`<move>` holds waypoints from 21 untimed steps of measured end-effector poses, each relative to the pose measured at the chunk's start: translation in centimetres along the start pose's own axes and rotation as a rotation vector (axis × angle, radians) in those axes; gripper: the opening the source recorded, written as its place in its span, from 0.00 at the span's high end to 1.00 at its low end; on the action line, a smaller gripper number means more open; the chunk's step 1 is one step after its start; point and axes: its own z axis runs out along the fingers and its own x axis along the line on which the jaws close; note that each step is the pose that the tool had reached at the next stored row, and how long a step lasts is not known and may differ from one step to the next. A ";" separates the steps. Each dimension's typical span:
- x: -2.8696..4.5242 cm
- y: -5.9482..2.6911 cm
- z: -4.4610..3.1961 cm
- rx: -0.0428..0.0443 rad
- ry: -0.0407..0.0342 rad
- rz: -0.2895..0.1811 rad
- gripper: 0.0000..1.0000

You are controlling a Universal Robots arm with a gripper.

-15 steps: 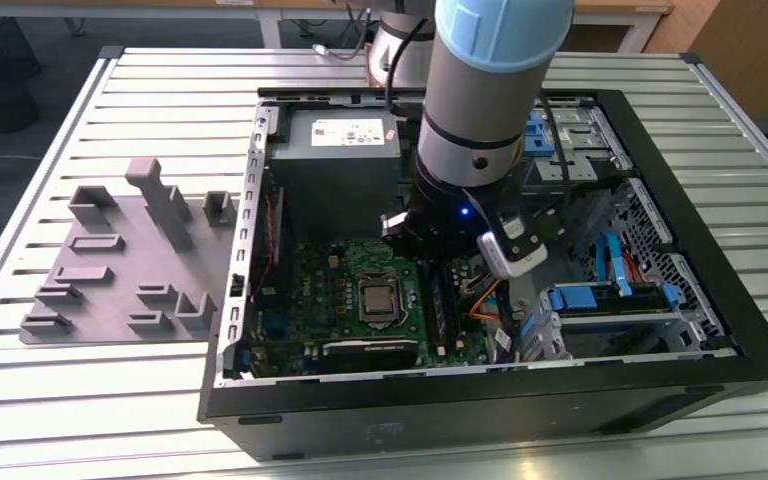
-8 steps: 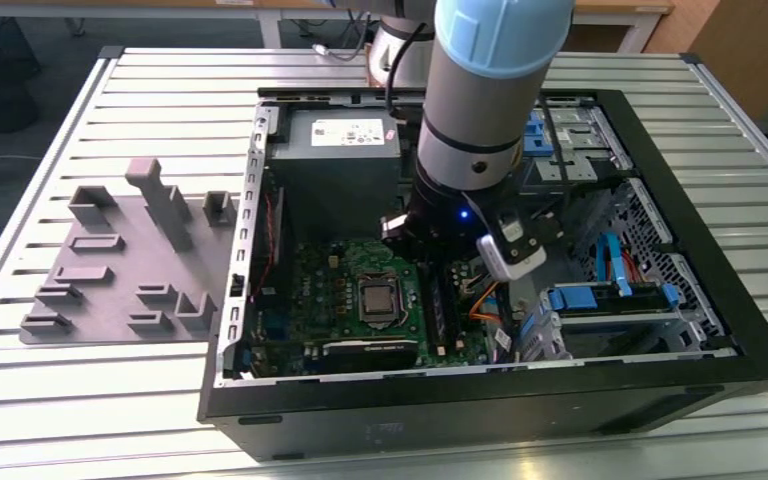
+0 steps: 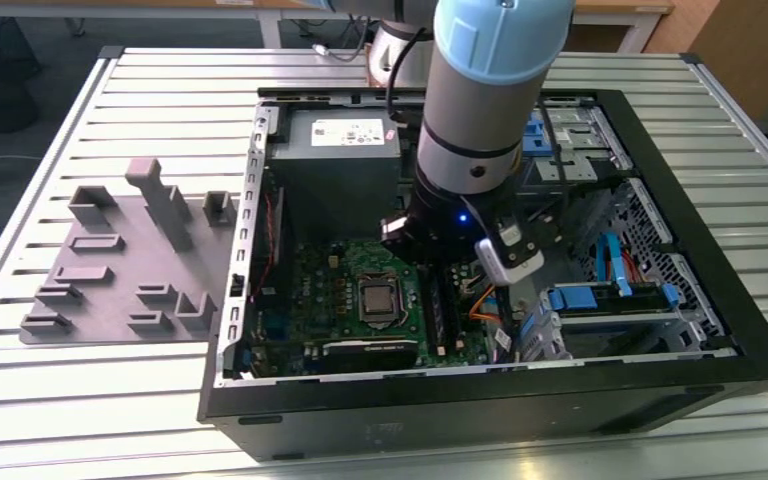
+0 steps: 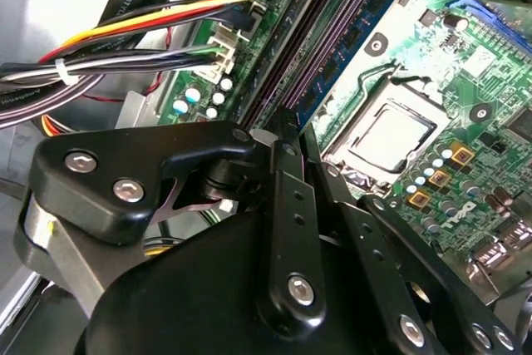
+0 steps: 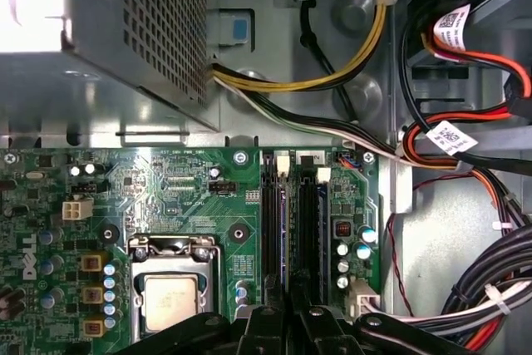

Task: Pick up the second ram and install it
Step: 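Insert the second ram into the second slot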

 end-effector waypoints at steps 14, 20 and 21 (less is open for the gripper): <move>0.11 -0.01 0.39 0.0000 0.0000 0.000 0.86; 0.11 -0.01 0.41 -0.0001 0.0000 0.000 0.86; 0.10 -0.01 0.41 -0.0001 0.0000 0.000 0.86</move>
